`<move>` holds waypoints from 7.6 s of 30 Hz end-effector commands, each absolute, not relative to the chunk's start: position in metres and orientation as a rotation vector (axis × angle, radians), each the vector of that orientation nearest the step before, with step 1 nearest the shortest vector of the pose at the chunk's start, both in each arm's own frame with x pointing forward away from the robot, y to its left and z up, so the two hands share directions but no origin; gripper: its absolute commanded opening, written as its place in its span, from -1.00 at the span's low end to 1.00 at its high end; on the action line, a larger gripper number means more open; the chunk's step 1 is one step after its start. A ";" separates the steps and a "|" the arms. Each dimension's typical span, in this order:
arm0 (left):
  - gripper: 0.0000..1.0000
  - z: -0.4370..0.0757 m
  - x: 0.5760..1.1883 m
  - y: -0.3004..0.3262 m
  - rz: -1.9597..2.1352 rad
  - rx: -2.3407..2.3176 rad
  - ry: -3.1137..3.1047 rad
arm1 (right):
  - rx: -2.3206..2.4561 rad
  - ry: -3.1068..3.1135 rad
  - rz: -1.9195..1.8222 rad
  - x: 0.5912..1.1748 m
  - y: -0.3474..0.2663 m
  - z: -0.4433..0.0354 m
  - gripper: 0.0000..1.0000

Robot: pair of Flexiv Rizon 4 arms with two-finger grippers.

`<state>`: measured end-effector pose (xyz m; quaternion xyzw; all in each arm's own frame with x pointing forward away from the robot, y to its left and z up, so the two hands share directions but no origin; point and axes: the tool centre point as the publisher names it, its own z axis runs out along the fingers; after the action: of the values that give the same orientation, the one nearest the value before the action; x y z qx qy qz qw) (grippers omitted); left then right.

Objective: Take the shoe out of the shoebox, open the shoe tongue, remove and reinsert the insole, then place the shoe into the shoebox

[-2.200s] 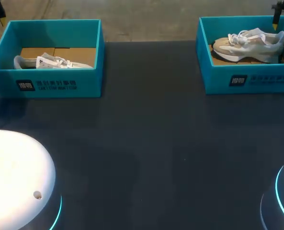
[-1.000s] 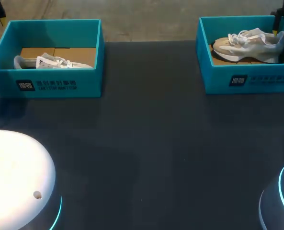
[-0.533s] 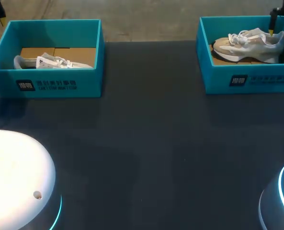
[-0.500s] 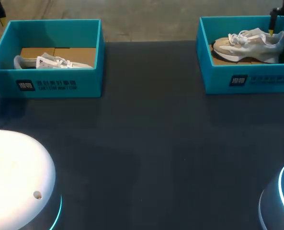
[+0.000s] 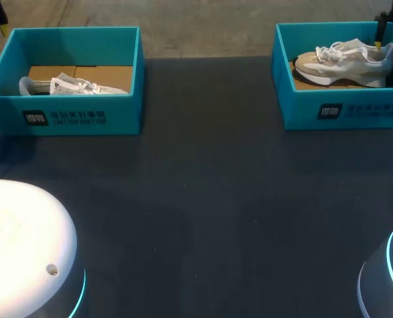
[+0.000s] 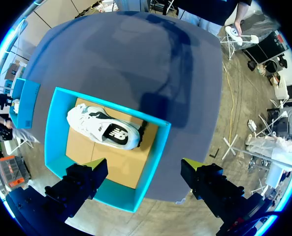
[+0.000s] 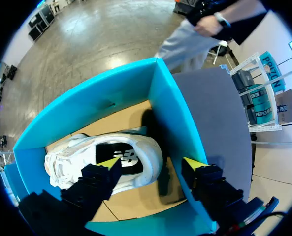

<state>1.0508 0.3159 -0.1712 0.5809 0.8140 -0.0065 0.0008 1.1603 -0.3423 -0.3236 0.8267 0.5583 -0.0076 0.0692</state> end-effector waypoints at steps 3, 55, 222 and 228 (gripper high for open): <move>1.00 -0.171 1.050 0.316 -0.017 1.826 2.556 | 2.466 1.687 -0.037 1.167 -0.344 -0.333 -0.04; 1.00 -0.171 1.050 0.316 -0.017 1.826 2.556 | 2.395 1.652 -0.239 1.165 -0.353 -0.387 -1.00; 1.00 -0.171 1.050 0.316 -0.017 1.826 2.556 | 2.230 1.830 -0.270 0.755 0.086 -0.166 -1.00; 1.00 -0.171 1.050 0.316 -0.017 1.826 2.556 | 2.261 1.826 -0.281 0.738 0.095 -0.167 -1.00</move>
<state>1.0508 0.3159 -0.1712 0.5809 0.8140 -0.0065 0.0008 0.7410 0.0923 -0.1677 0.7687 0.6223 -0.0980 0.1108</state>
